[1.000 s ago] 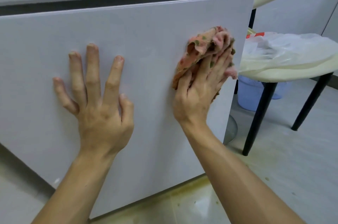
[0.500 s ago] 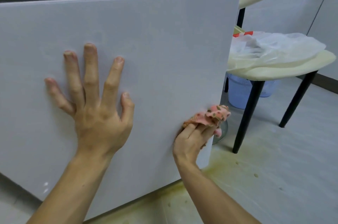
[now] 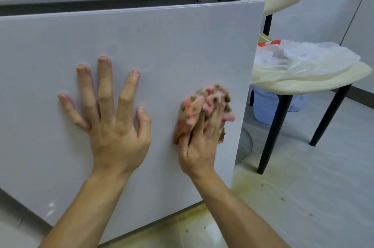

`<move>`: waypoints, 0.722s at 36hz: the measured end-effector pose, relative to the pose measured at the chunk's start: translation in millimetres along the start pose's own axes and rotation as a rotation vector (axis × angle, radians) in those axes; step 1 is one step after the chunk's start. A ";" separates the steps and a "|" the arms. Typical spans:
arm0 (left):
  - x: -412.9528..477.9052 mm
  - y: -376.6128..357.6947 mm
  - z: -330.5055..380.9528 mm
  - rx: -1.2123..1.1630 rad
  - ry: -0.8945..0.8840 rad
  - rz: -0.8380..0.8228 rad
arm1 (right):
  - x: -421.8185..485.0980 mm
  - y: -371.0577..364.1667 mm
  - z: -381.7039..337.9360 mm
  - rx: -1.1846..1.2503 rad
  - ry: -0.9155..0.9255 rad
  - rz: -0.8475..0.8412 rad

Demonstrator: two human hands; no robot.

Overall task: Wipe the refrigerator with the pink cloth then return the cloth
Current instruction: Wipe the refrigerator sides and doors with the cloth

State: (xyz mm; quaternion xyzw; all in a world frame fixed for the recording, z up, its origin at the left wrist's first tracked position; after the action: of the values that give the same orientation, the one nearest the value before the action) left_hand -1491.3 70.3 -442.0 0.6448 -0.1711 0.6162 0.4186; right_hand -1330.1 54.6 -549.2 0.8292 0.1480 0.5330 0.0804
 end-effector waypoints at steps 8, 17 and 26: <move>-0.1 5.1 1.9 0.010 0.008 -0.020 | -73.5 -4.4 18.0 -0.177 0.263 -0.232; -3.5 16.5 -9.8 0.022 -0.001 -0.020 | 75.3 18.0 -68.1 -0.053 0.269 -0.014; -13.5 47.0 -50.3 0.118 0.025 0.003 | 20.8 -11.0 -84.5 -0.057 0.292 0.074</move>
State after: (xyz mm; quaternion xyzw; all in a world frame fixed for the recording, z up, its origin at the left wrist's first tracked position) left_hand -1561.1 76.3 -444.8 0.6603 -0.1301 0.6341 0.3809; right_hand -1400.4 69.8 -499.1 0.7453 0.1122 0.6543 0.0618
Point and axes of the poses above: each hand's wrist, its own x-axis towards the middle knuckle, its own y-axis out of the back of the hand, z = x × y, the point moved 1 cm from there along x, towards the middle knuckle, and after that the axes turned 10 degrees about -x, right-handed, at the moved point
